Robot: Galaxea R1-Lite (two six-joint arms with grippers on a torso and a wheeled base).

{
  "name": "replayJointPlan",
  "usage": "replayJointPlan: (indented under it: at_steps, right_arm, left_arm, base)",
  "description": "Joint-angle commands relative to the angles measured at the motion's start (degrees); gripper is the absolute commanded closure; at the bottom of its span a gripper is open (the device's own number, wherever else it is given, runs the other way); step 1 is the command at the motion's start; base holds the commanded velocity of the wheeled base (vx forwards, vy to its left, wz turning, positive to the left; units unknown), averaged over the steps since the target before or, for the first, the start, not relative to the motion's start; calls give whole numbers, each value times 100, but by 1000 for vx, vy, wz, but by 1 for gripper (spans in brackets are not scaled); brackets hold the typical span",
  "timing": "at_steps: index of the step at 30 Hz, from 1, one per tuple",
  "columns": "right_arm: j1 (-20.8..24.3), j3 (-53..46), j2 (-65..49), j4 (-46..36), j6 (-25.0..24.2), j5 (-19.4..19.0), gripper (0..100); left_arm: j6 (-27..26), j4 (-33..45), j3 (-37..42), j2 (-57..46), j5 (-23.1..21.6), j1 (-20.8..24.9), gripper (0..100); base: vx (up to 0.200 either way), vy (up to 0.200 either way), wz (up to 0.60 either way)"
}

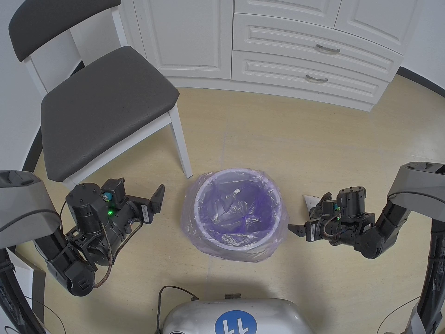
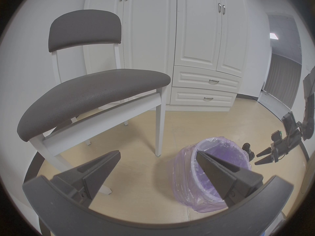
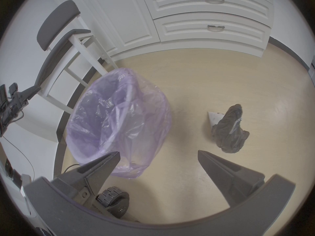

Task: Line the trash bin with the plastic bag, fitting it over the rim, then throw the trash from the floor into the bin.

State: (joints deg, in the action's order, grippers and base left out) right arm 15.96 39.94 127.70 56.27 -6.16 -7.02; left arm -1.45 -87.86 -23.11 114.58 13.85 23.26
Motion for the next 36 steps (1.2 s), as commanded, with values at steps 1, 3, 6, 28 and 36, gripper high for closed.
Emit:
replayJointPlan:
  at_steps: [1,3,6,28,36]
  right_arm:
    - [-233,208,1,-125,9,-1,0]
    - [-269,269,80,-134,18,-1,0]
    - [-286,594,651,-125,0,78,0]
    - [303,2493,1715,-995,-2258,140,0]
    - [215,2484,1671,-1162,-2241,140,0]
  left_arm:
    - [-4,-3,9,-23,4,3,0]
    - [-4,-3,9,-23,4,-6,0]
    - [-4,-3,44,-15,4,-6,0]
    - [-4,-3,105,-111,4,-23,0]
    - [-4,-3,158,-190,4,-23,0]
  base:
    - [0,0,0]
    - [0,0,0]
    - [0,0,0]
    - [0,0,0]
    - [0,0,0]
